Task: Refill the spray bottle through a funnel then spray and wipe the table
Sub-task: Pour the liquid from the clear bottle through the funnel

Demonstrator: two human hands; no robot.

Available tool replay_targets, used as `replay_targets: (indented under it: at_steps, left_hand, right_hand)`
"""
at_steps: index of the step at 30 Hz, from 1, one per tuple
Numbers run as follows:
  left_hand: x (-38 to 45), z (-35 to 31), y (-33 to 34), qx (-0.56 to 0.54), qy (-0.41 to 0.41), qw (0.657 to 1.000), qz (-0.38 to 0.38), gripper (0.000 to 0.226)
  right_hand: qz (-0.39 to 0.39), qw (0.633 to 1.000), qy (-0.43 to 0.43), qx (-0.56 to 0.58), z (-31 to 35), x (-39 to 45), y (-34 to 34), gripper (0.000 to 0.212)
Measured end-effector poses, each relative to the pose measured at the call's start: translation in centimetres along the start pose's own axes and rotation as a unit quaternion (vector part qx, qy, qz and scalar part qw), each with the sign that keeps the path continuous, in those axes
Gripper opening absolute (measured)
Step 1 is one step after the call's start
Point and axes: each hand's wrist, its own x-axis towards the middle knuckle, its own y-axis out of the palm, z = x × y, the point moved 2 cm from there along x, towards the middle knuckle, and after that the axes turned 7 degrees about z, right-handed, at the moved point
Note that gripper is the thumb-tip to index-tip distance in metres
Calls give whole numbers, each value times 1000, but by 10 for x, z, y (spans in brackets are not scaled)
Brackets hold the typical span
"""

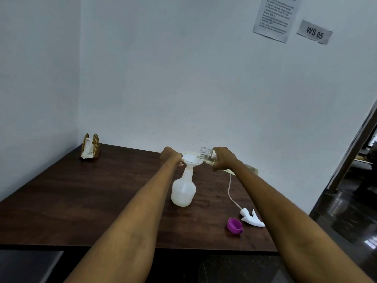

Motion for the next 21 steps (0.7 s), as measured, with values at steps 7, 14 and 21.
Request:
replay_targets:
  at_steps: [7, 14, 21]
  left_hand:
    - [-1, 0, 0, 2, -2, 1000, -4, 28]
    - [-2, 0, -2, 7, 2, 1000, 2, 26]
    - [-2, 0, -2, 7, -9, 1000, 12, 31]
  right_hand:
    - [1, 1000, 2, 0, 1, -1, 1, 51]
    - [0, 1000, 0, -1, 2, -1, 3, 49]
    - [2, 1000, 3, -4, 1, -1, 1, 52]
